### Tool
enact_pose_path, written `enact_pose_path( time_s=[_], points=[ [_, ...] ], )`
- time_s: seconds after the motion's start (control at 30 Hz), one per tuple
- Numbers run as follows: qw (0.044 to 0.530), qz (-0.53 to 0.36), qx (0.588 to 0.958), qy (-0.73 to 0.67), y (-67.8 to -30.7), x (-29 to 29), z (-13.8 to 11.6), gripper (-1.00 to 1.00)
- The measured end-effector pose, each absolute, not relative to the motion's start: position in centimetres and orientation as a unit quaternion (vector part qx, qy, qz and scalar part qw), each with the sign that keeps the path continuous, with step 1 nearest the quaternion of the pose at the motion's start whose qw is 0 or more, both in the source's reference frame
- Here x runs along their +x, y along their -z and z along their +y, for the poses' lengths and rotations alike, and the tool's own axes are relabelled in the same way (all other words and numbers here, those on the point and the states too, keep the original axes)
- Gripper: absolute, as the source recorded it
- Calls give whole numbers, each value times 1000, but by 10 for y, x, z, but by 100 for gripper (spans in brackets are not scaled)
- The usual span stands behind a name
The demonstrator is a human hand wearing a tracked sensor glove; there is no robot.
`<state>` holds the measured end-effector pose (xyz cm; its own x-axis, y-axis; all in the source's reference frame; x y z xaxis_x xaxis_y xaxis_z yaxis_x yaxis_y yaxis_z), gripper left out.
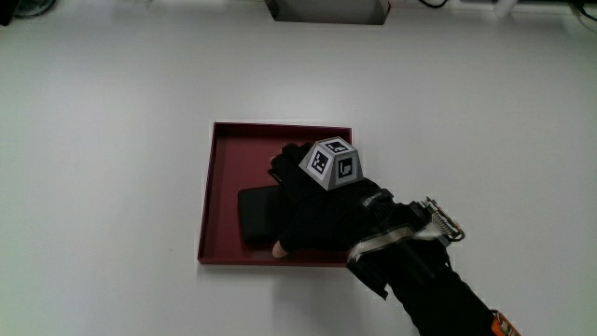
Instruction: Pick battery from plate
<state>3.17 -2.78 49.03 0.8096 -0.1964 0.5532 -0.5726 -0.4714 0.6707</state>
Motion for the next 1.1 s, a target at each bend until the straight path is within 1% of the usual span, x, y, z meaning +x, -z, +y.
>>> enact_pose_path(
  time_s=[0.1,0.2,0.43,0.5,0.7,0.77,0.9,0.93,1.1],
  points=[
    [463,-225,835,-193,-499,27,-26,0],
    [475,-226,828,-193,-508,23,-24,0],
    [493,-207,824,-187,-530,21,-22,0],
    [488,-211,825,-190,-528,21,-23,0],
    [490,-207,828,-180,-532,21,-23,27],
    [492,-200,832,-162,-540,21,-22,36],
    [487,-199,834,-167,-538,21,-23,55],
    [493,-197,832,-160,-542,21,-22,59],
    [481,-203,840,-149,-540,18,-20,82]
  ],
)
